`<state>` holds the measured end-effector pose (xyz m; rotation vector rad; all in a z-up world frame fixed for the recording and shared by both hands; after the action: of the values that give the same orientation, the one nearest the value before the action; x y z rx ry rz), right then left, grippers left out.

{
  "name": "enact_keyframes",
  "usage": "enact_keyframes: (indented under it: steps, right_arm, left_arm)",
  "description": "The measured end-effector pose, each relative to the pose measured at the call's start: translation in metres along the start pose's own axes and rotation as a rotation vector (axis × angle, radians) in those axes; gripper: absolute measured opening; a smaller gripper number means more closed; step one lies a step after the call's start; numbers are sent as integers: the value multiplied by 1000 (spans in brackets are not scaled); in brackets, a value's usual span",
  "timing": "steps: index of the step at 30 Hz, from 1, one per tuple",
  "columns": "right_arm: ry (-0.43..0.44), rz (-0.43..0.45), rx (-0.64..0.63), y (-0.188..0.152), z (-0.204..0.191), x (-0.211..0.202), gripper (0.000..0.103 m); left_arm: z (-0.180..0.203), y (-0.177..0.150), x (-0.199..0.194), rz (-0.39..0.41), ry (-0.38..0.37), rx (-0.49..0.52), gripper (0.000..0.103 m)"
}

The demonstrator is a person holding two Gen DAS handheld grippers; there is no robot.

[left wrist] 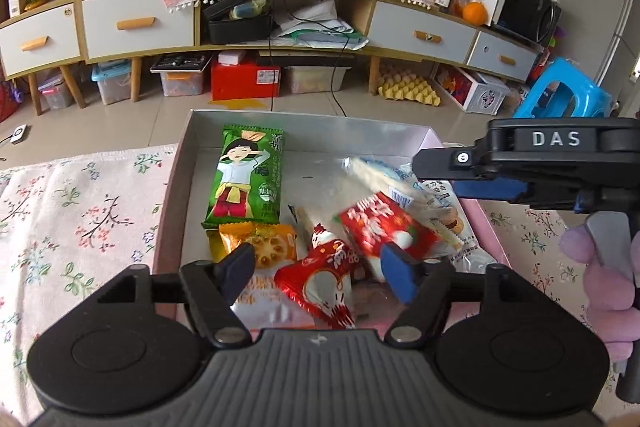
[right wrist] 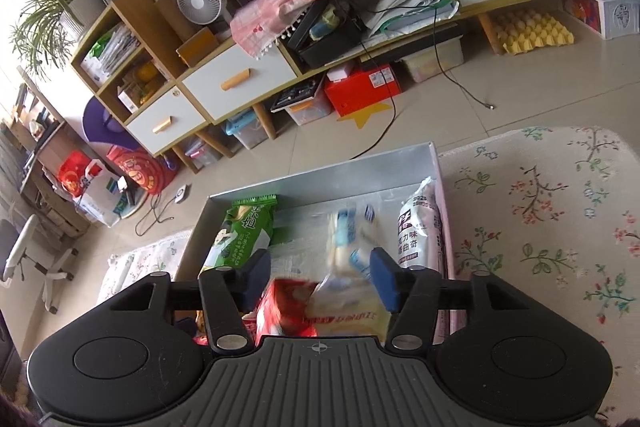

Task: Organize snacks
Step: 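Withdraw both open grippers from the box toward the remaining snacks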

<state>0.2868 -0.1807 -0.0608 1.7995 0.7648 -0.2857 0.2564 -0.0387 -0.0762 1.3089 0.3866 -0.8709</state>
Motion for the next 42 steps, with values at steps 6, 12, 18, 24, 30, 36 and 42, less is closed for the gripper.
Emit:
enact_keyframes:
  steps: [6, 12, 18, 24, 30, 36, 42]
  right_arm:
    - [0, 16, -10, 4, -8, -23, 74]
    - [3, 15, -67, 0, -28, -46, 82]
    - [11, 13, -103, -9, -46, -68, 86]
    - [18, 3, -115, -18, -60, -89, 88]
    - [27, -23, -116, -39, -67, -107, 92]
    - [9, -48, -174, -64, -70, -118, 92]
    - [-31, -62, -283, -93, -69, -121, 94]
  left_arm:
    - [4, -4, -19, -5, -3, 5, 85]
    - [4, -12, -37, -17, 12, 5, 94]
    - [4, -19, -59, -11, 22, -4, 102]
    - [2, -29, -79, -16, 33, -21, 103]
    - [-2, -46, -95, -32, 45, -39, 103]
    - [-7, -61, -105, -42, 76, -27, 103]
    - [-12, -81, -109, -45, 82, 0, 103]
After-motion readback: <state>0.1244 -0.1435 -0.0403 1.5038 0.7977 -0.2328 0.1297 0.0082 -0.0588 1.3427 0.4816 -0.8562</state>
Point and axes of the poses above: each gripper's, at about its wrist camera, not at the fingertips, and x roughly the way its jaws point, z to its right, y to its top, the point moved 9 cm from there along x, roughly the way its jaws point, and after that the axes turned 9 degrees about -x, right-handed, at the moved point
